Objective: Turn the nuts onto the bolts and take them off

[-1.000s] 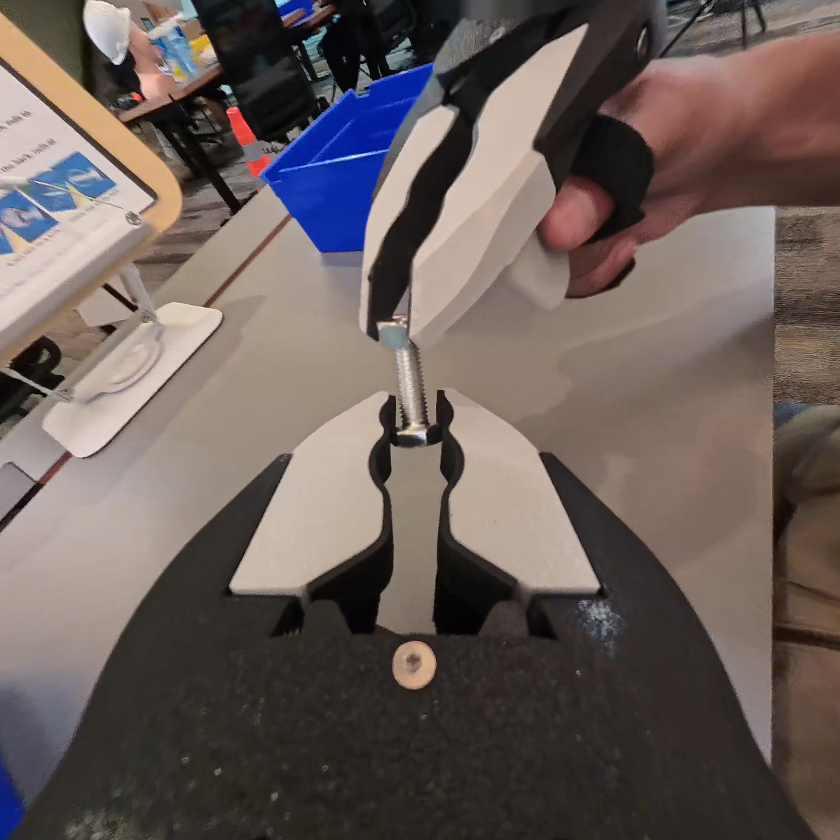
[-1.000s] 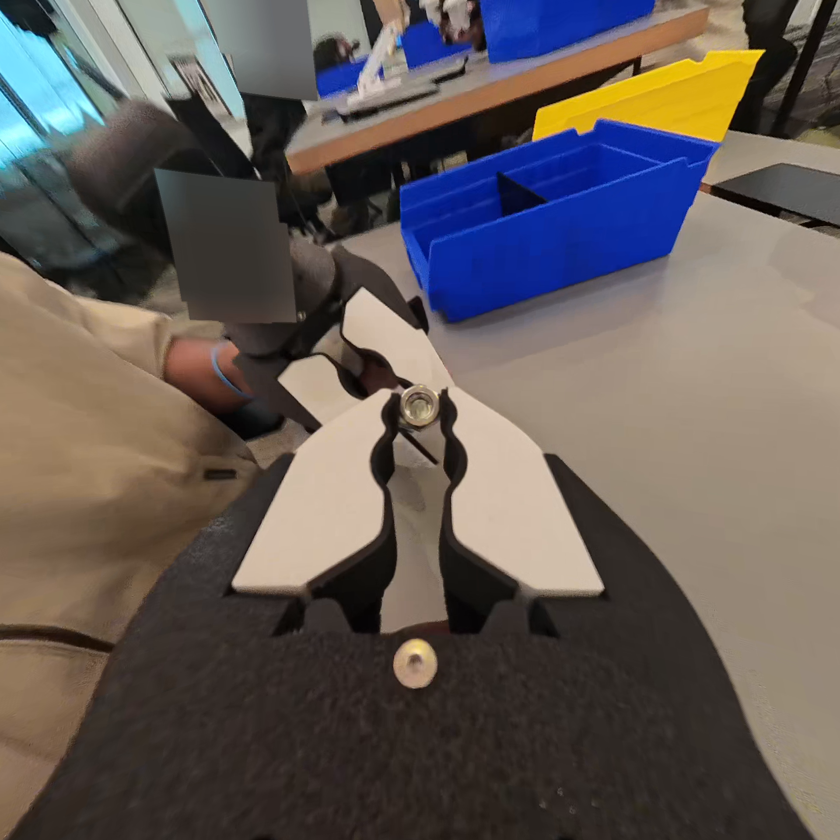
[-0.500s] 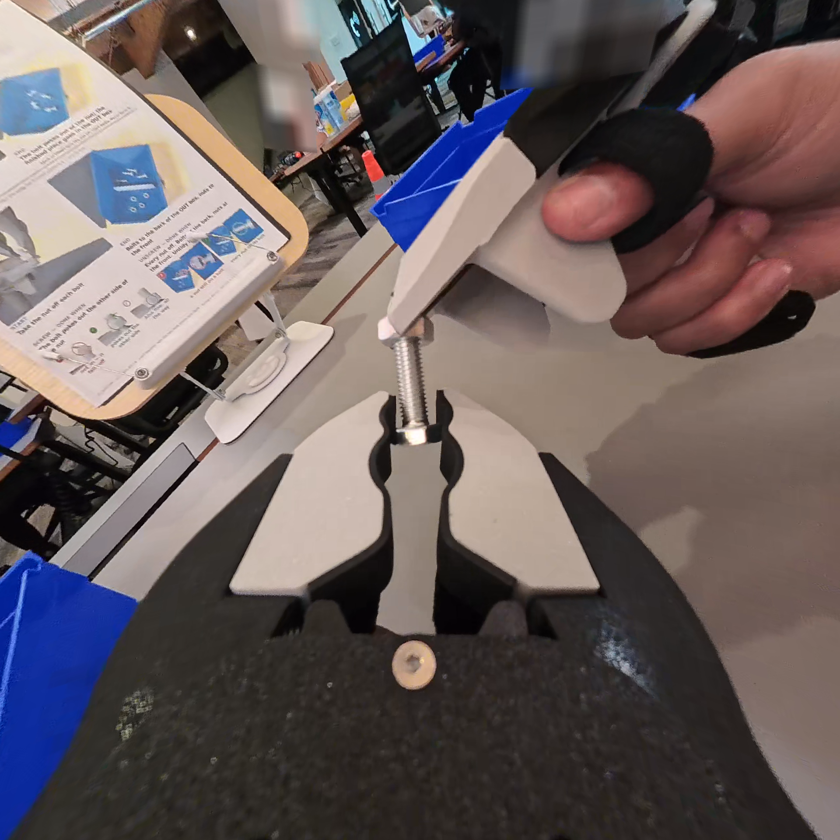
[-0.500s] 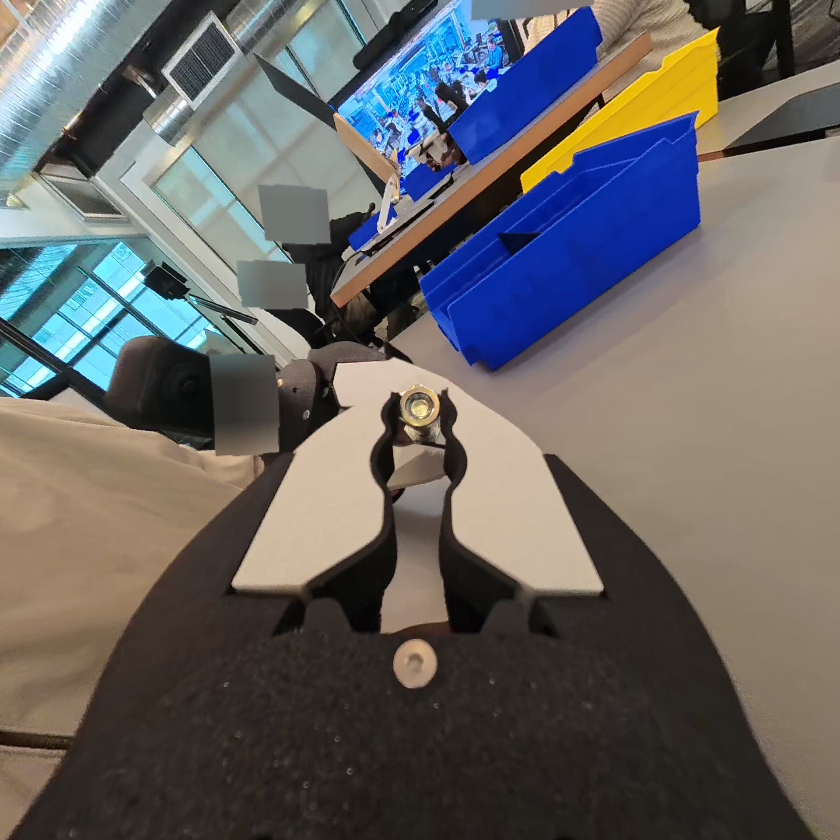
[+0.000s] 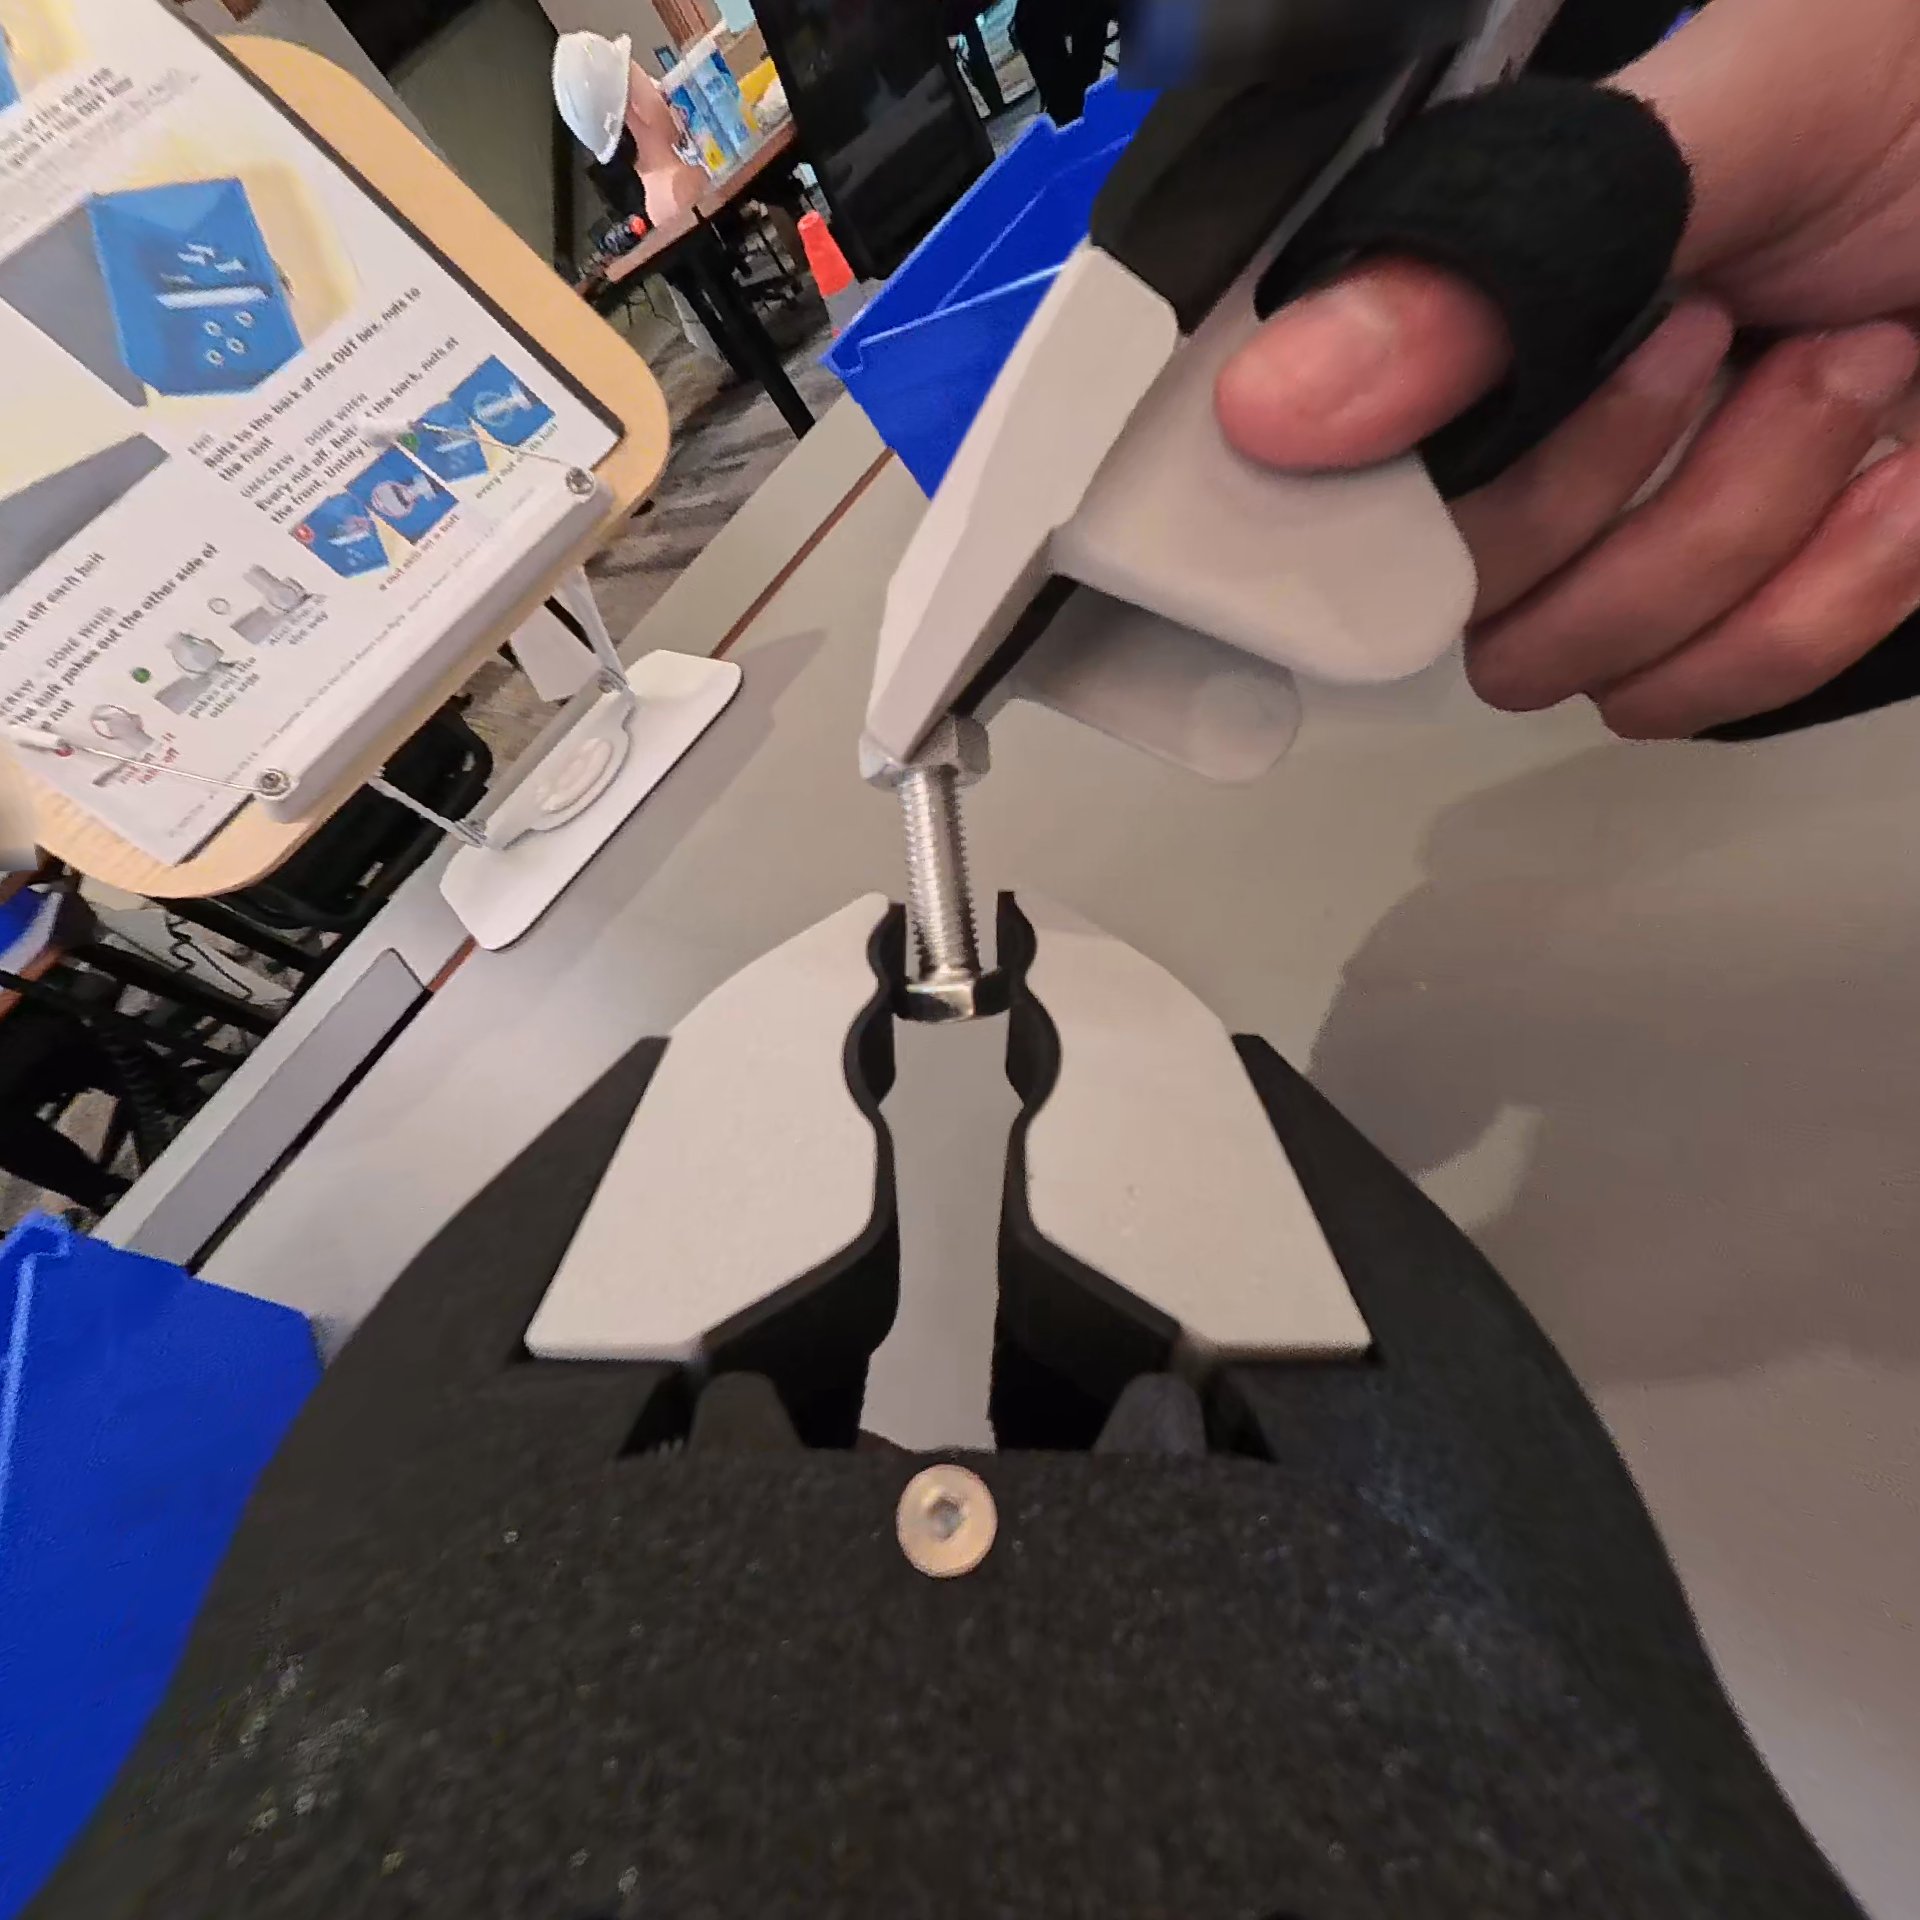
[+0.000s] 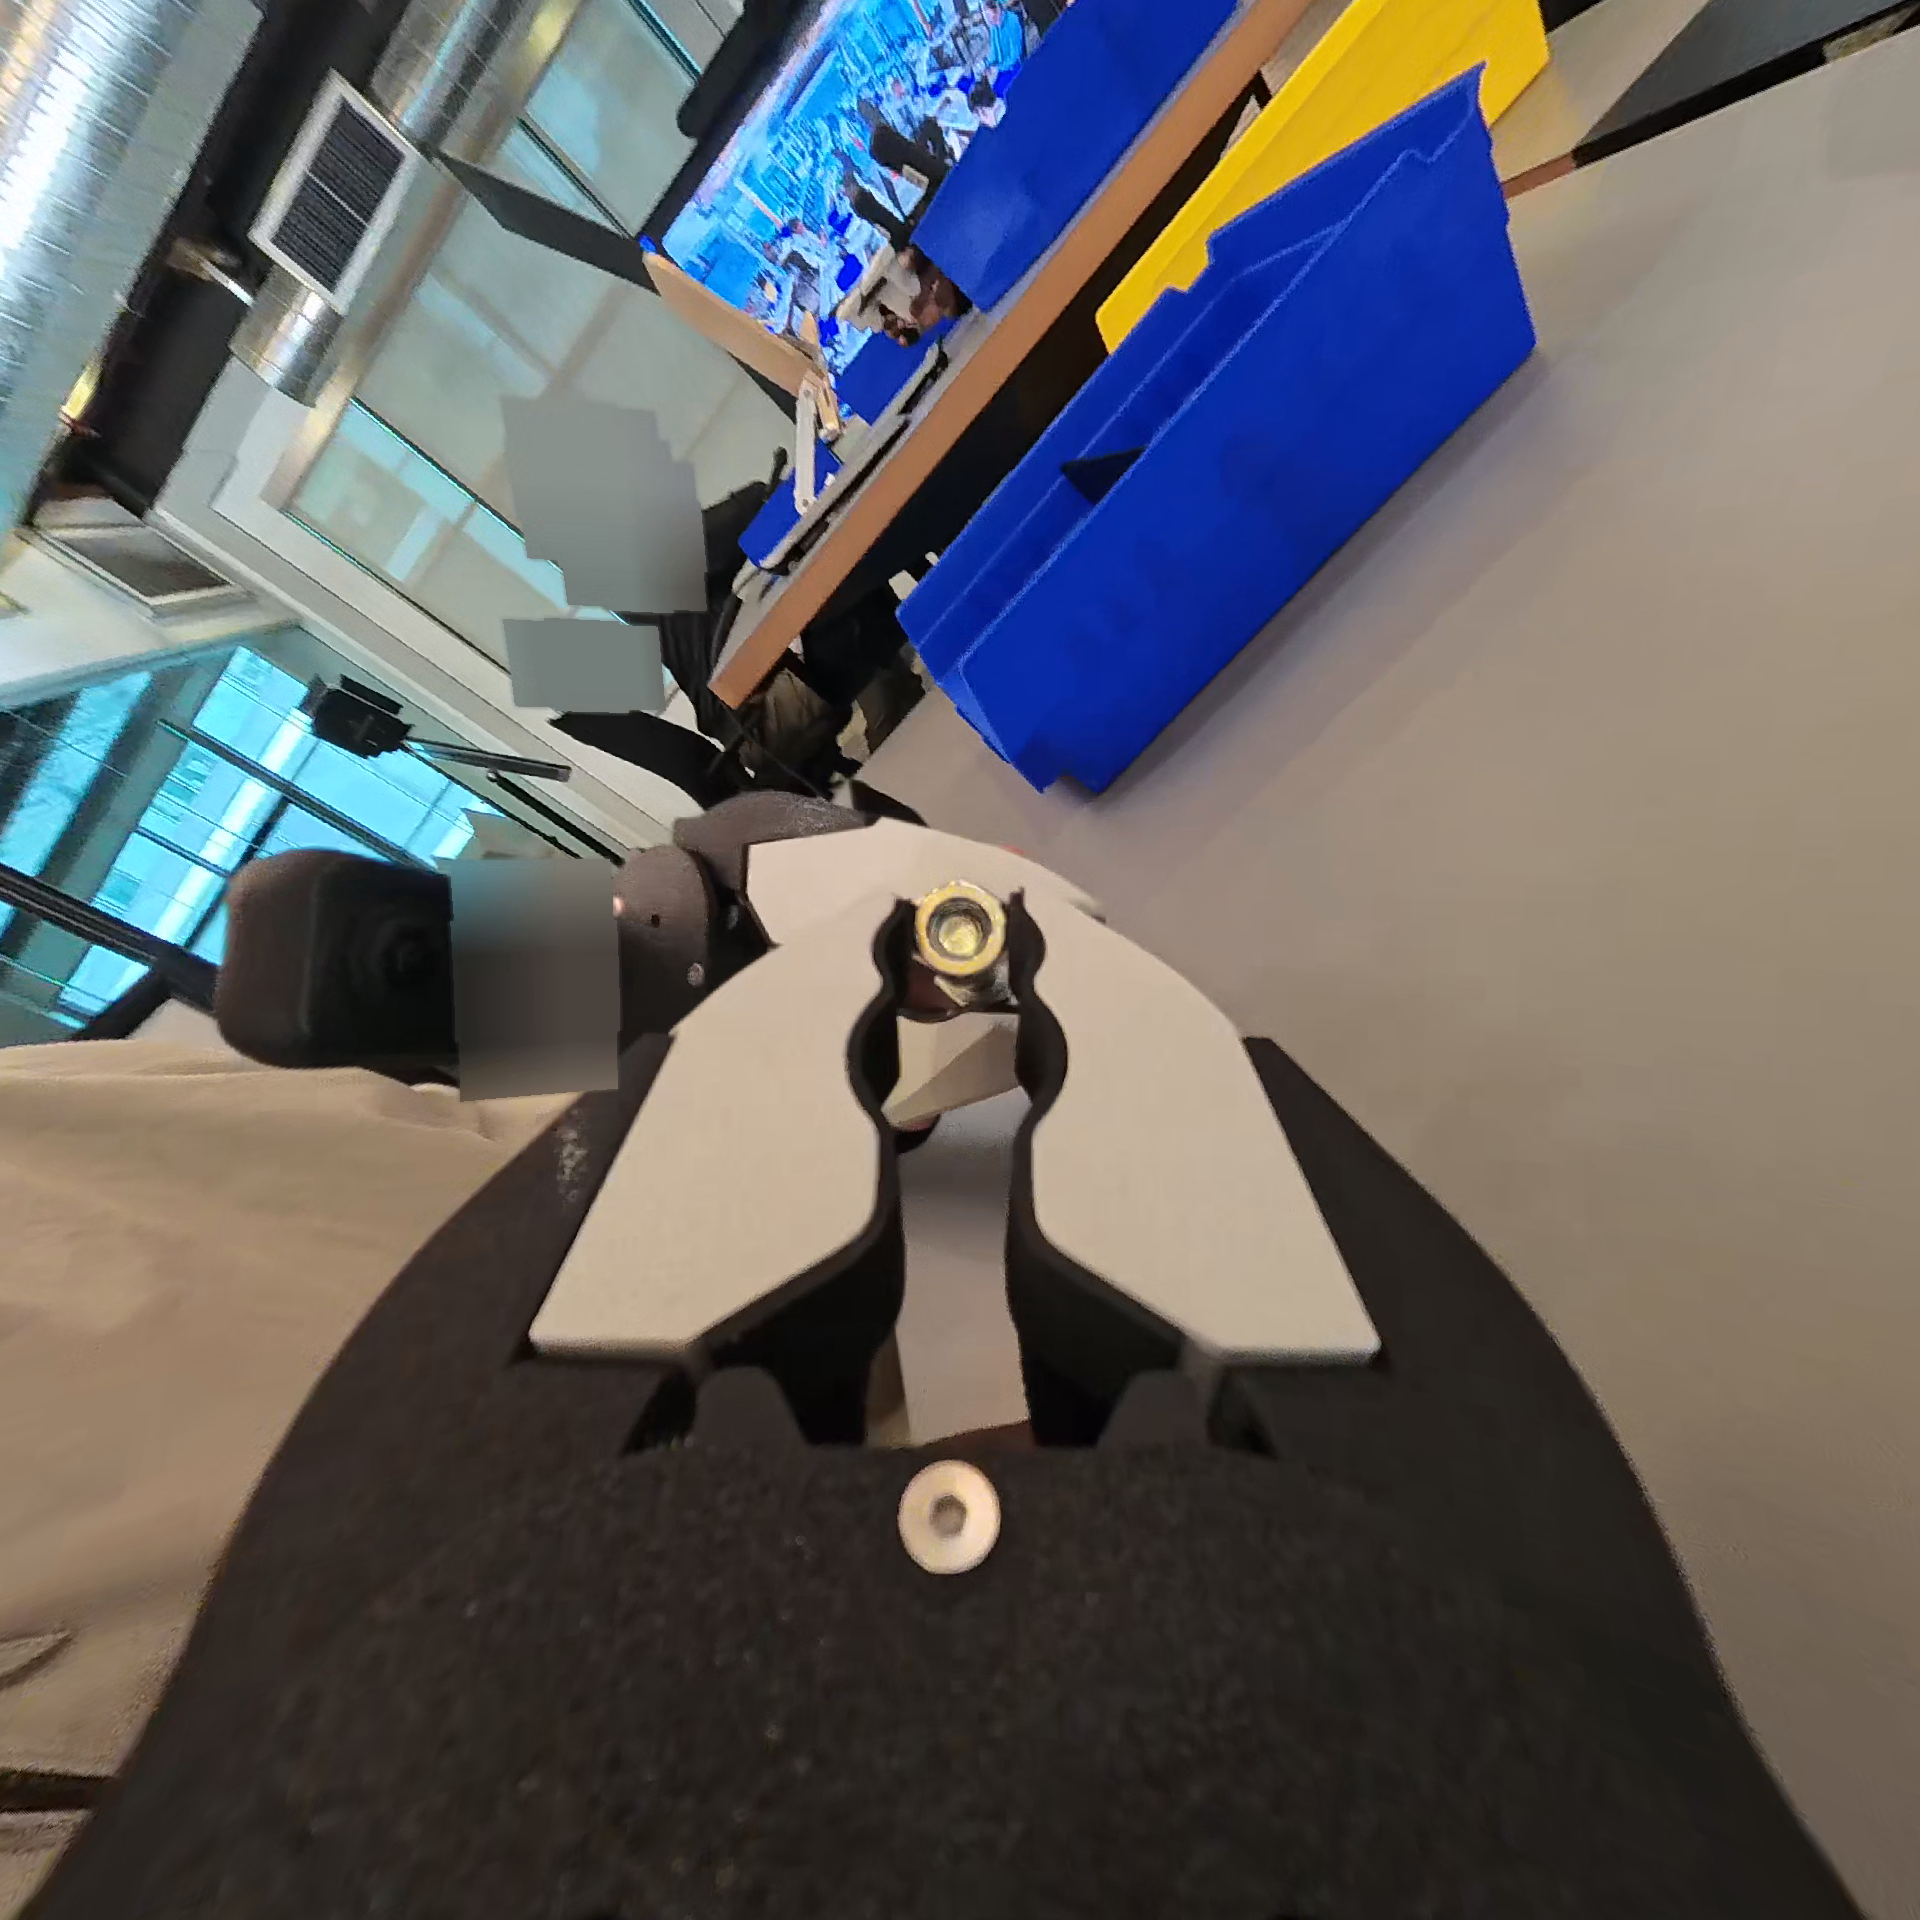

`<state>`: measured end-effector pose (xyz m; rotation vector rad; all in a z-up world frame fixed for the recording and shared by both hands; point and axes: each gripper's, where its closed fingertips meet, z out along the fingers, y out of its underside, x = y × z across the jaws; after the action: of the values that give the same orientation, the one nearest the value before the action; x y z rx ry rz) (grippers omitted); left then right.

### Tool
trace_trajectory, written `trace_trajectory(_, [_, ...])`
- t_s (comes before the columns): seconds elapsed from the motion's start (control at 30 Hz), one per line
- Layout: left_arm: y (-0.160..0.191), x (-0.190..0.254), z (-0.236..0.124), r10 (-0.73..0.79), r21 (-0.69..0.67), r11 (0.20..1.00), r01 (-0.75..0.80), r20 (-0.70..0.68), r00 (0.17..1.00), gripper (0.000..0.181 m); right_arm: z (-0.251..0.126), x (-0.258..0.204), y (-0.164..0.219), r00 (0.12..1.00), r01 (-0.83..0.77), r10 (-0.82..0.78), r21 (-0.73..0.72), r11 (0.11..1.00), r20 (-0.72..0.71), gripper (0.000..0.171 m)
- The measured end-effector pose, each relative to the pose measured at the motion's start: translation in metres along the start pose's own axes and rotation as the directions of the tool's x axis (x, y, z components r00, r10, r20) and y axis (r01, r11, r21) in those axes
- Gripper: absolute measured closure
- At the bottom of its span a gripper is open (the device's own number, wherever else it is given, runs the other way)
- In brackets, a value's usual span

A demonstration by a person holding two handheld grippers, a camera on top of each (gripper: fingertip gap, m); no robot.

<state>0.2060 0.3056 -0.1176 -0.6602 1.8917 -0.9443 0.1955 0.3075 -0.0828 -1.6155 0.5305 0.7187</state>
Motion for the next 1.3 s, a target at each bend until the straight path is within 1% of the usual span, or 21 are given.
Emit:
trace_trajectory(0.13, [0.002, 0.001, 0.002, -0.053, 0.003, 0.999, 0.053, -0.037, 0.998, 0.165, 0.002, 0.003, 0.001, 0.996, 0.068, -0.070, -0.047, 0.997, -0.047, 0.154])
trace_trajectory(0.27, [0.003, 0.001, 0.002, -0.077, 0.006, 0.997, 0.078, -0.052, 0.996, 0.165, 0.005, -0.001, 0.000, 0.994, 0.098, -0.102, -0.076, 0.992, -0.046, 0.141])
trace_trajectory(0.53, [0.002, 0.000, 0.001, -0.147, 0.028, 0.988, 0.150, -0.087, 0.985, 0.165, 0.009, -0.005, 0.000, 0.988, 0.142, -0.147, -0.091, 0.986, -0.051, 0.133])
trace_trajectory(0.83, [0.000, -0.002, 0.000, -0.184, 0.046, 0.981, 0.190, -0.112, 0.977, 0.165, 0.008, -0.006, 0.001, 0.986, 0.155, -0.160, -0.101, 0.983, -0.049, 0.131])
trace_trajectory(1.0, [0.001, -0.002, 0.001, -0.186, 0.046, 0.980, 0.191, -0.108, 0.977, 0.165, 0.009, -0.008, 0.002, 0.985, 0.163, -0.167, -0.105, 0.981, -0.036, 0.137])
trace_trajectory(1.07, [0.006, 0.000, 0.004, -0.178, 0.026, 0.983, 0.182, -0.110, 0.978, 0.165, 0.008, 0.000, 0.001, 0.979, 0.187, -0.195, -0.106, 0.977, -0.066, 0.143])
trace_trajectory(1.13, [0.016, -0.002, 0.009, -0.159, -0.006, 0.987, 0.159, -0.093, 0.983, 0.165, 0.004, 0.014, -0.002, 0.976, 0.185, -0.196, -0.106, 0.977, -0.099, 0.140])
trace_trajectory(1.2, [0.027, -0.006, 0.013, -0.184, -0.036, 0.983, 0.182, -0.080, 0.980, 0.165, -0.009, 0.024, -0.007, 0.970, 0.191, -0.202, -0.090, 0.977, -0.132, 0.142])
trace_trajectory(1.3, [0.033, -0.014, 0.012, -0.222, -0.032, 0.975, 0.221, -0.067, 0.973, 0.165, -0.034, 0.030, 0.006, 0.928, 0.257, -0.289, -0.156, 0.954, -0.235, 0.141])
